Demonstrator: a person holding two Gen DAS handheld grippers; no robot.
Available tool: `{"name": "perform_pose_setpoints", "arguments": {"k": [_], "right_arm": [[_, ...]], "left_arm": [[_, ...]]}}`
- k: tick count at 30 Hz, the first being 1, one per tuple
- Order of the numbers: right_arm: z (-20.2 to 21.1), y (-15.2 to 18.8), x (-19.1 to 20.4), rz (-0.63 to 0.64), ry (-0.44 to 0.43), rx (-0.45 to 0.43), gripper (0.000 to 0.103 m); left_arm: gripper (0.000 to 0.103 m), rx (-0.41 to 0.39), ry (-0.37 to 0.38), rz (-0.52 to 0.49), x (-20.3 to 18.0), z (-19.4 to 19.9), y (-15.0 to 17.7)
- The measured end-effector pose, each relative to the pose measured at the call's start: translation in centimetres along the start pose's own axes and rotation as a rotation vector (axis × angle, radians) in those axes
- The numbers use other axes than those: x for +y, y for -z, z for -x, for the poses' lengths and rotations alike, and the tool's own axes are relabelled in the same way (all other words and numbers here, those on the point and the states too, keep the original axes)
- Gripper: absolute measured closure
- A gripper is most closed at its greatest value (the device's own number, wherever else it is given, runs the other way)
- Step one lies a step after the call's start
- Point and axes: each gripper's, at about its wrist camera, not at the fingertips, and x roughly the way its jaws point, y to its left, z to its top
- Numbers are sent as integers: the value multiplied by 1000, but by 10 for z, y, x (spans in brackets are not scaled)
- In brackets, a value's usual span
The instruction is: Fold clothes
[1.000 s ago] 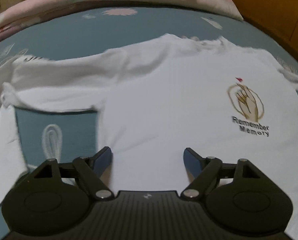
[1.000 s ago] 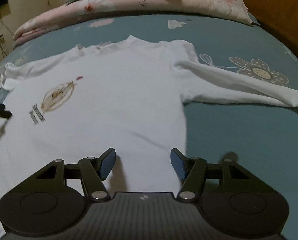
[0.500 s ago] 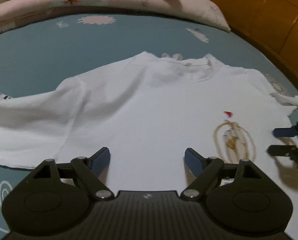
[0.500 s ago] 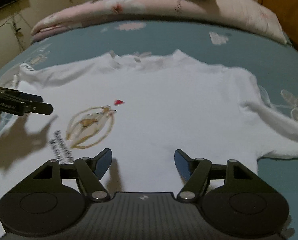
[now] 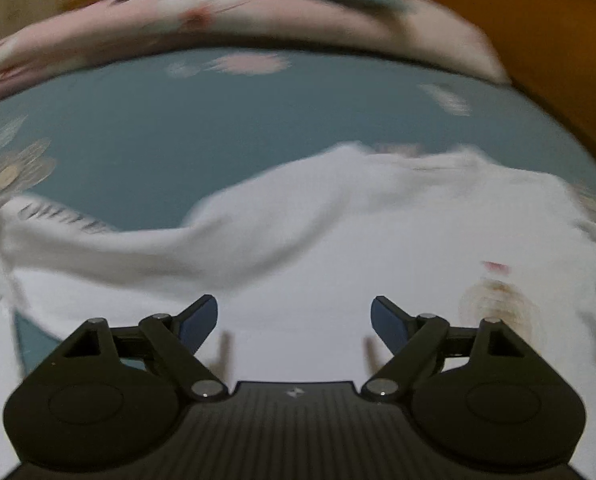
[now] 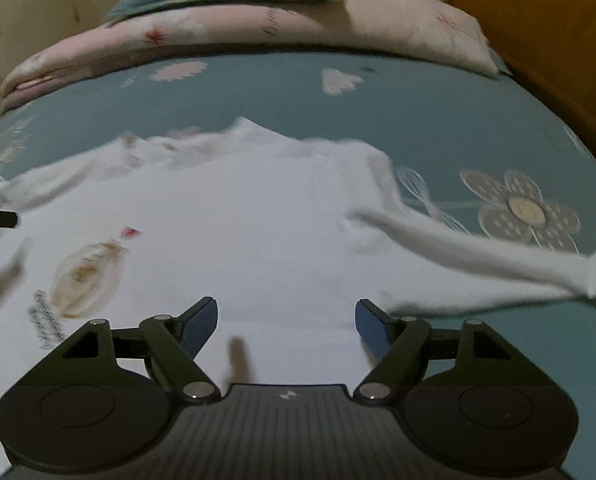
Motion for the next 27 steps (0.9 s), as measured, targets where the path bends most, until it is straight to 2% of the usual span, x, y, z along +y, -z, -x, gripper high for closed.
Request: {"name": "perform_pose_setpoints", "arguments": {"k": [3, 6, 9, 11, 13, 15, 19, 27], "right_arm": [[3, -4, 29, 53, -46, 21, 20], [-7, 3, 62, 142, -30, 63, 20], [-19, 21, 77, 180, 6, 111, 20], [-18, 36, 76, 173, 31, 125, 16], [-10, 50, 67, 132, 50, 144, 6], [0, 63, 58, 90, 64, 162, 3], [12, 75, 43, 22, 98, 186, 2], [22, 86, 47, -11, 139, 196, 1]], "left_arm": [[10, -25, 77, -76, -34, 16, 13], [10, 4, 42, -136, -54, 11, 31], [10, 61, -14, -183, -65, -6, 50], [9, 38, -18, -183, -65, -9, 60], [7, 32, 4, -161, -58, -8, 62], [6, 26, 25, -139, -51, -6, 64], [6, 5, 32, -138, -50, -1, 69], [6, 3, 7, -122, -45, 7, 72]]}}
